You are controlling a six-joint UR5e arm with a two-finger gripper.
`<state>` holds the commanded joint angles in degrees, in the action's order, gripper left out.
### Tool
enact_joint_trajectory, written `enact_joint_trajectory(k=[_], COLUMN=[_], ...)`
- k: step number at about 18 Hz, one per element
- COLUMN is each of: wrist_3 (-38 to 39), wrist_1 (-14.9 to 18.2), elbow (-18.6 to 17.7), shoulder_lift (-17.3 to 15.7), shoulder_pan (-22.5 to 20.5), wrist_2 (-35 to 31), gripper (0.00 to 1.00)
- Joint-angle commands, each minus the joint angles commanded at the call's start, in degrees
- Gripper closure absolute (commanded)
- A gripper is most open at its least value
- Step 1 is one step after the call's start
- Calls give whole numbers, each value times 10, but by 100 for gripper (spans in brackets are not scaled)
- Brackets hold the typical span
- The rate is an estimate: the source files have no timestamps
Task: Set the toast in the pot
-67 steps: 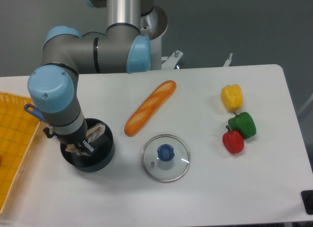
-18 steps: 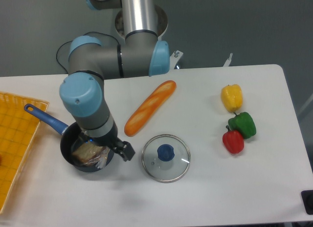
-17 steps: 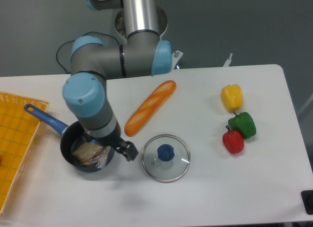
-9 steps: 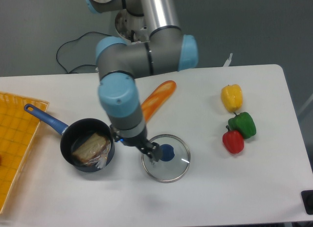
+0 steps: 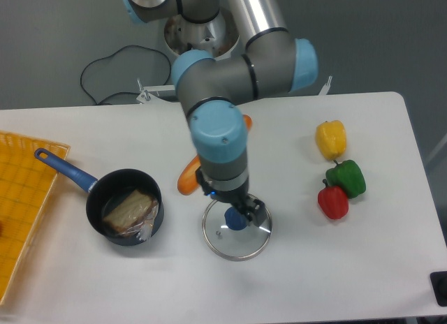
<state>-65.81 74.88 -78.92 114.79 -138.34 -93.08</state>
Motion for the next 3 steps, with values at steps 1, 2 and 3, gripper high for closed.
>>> enact_joint_trajectory(k=[1, 2, 3], wrist_3=[-17, -27, -34], wrist_1=[0, 0, 0], elbow=[0, 0, 0], shoulder_lift=[0, 1, 2], shoulder_pan=[-6, -11, -11], wrist_2=[3, 4, 5], gripper=[0, 0, 0])
